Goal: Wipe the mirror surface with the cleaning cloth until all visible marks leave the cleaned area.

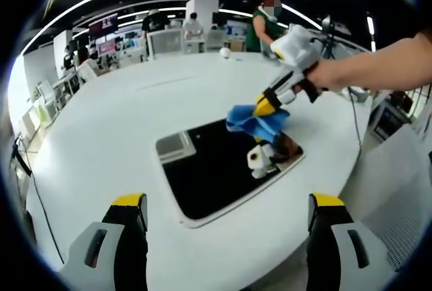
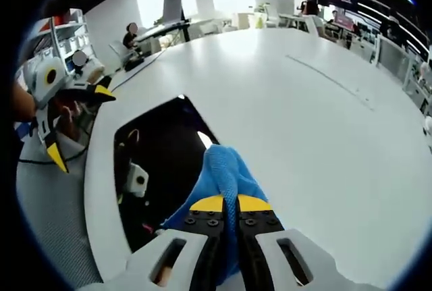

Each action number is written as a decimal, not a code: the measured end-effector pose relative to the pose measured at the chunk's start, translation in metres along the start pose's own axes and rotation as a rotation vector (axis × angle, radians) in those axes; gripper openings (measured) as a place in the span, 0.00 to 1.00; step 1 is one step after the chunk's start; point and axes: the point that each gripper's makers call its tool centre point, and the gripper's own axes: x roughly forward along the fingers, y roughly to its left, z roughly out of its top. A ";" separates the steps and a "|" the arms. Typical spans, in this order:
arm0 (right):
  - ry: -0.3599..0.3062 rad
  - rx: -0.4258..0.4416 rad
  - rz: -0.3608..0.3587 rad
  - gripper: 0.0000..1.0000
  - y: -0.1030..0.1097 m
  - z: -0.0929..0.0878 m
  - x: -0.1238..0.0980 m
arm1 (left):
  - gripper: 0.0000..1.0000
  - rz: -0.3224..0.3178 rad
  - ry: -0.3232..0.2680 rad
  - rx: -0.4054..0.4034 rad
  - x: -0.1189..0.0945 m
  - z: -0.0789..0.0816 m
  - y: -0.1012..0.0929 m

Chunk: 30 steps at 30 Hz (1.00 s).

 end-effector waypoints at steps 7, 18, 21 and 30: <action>0.001 0.005 -0.001 0.00 -0.007 0.004 0.002 | 1.00 0.000 0.001 0.000 0.000 0.000 0.000; 0.003 -0.009 0.004 0.00 -0.009 0.005 0.003 | 1.00 -0.002 0.002 0.001 0.000 -0.001 0.000; -0.005 0.010 -0.014 0.00 -0.014 0.007 0.004 | 1.00 -0.003 0.003 0.002 0.000 0.000 -0.001; 0.003 0.016 -0.026 0.00 -0.017 0.010 0.006 | 1.00 0.000 0.001 -0.002 0.000 0.000 0.000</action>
